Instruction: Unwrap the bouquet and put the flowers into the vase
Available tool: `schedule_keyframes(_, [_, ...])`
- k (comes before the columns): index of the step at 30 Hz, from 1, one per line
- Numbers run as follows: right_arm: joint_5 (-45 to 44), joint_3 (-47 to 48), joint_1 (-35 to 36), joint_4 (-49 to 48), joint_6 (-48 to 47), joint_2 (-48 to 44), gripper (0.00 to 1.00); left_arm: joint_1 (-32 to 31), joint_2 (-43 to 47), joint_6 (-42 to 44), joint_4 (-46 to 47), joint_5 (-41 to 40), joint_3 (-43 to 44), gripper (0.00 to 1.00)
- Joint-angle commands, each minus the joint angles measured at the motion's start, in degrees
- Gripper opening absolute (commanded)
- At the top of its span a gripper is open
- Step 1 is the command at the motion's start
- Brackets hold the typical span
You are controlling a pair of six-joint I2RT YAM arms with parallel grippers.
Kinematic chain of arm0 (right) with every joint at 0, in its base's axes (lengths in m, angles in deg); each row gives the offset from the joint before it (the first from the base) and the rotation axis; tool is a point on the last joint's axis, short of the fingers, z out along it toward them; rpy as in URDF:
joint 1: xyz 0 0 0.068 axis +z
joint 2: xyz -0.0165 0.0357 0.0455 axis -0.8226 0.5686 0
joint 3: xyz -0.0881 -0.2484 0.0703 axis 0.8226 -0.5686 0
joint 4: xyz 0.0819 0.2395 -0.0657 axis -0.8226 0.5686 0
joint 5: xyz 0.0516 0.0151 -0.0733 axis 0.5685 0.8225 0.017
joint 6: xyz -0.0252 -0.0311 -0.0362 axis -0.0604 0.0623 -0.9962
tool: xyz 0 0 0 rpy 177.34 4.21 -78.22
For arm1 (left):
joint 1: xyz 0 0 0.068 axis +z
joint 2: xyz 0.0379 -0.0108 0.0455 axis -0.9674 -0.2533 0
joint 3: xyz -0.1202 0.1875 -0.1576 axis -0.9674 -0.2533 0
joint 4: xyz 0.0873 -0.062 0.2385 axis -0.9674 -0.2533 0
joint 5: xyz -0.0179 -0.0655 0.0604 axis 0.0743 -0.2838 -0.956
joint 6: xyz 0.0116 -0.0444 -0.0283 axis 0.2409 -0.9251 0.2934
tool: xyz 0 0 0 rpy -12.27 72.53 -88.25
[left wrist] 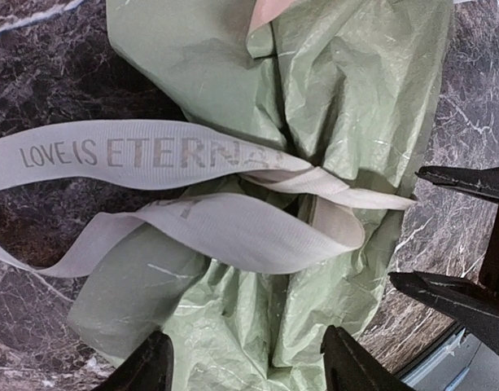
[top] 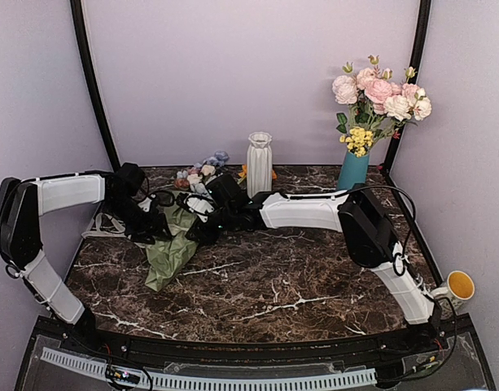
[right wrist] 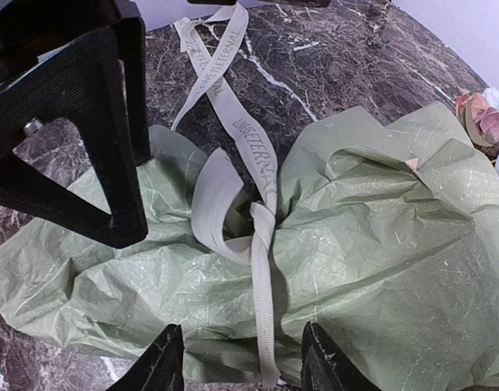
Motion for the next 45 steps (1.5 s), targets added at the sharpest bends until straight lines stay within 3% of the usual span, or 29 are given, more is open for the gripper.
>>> schedule_keyframes(1, [-5.21,2.32,0.09,-1.13,-3.88,1.47,0.47,0.28,-0.52,1.82,1.84,1.66,-3.32,0.65])
schedule_keyframes(6, [-5.88,2.86,0.16,-0.91,-4.53,3.02,0.36,0.28,-1.55,2.89,4.19,3.19,-5.51,0.62])
schedule_keyframes(11, [-5.71,2.64,0.47,-0.76,-4.92,3.2,0.11,0.27,-2.05,3.32,5.56,3.8,-6.93,0.58])
schedule_keyframes(15, [-5.05,1.47,0.81,-0.69,-5.21,2.41,0.06,0.27,-2.32,3.34,6.33,4.16,-7.03,0.55])
schedule_keyframes(22, [-3.42,0.53,1.1,-0.26,-4.47,2.19,0.15,0.34,-2.52,3.09,7.43,4.16,-7.14,0.51])
schedule_keyframes(27, [-6.06,-0.37,1.1,0.35,-4.44,1.25,0.0,0.37,-2.52,2.37,8.78,3.03,-8.07,0.42])
schedule_keyframes(30, [-8.13,-1.59,1.05,0.27,-4.3,-0.91,0.0,0.35,-3.13,1.49,9.14,0.64,-8.54,0.34])
schedule_keyframes(35, [-10.08,-13.62,0.32,-5.14,-0.98,-9.93,0.0,0.41,-4.5,0.36,9.29,-2.44,-8.63,0.25])
schedule_keyframes(40, [-10.05,-31.89,-0.79,-12.62,3.45,-18.38,0.0,0.66,-4.57,-0.21,9.54,-3.79,-8.79,0.23])
schedule_keyframes(45, [-9.47,-43.0,-1.08,-15.23,7.02,-22.61,0.0,0.96,-4.62,-0.06,9.61,-3.84,-8.28,0.23])
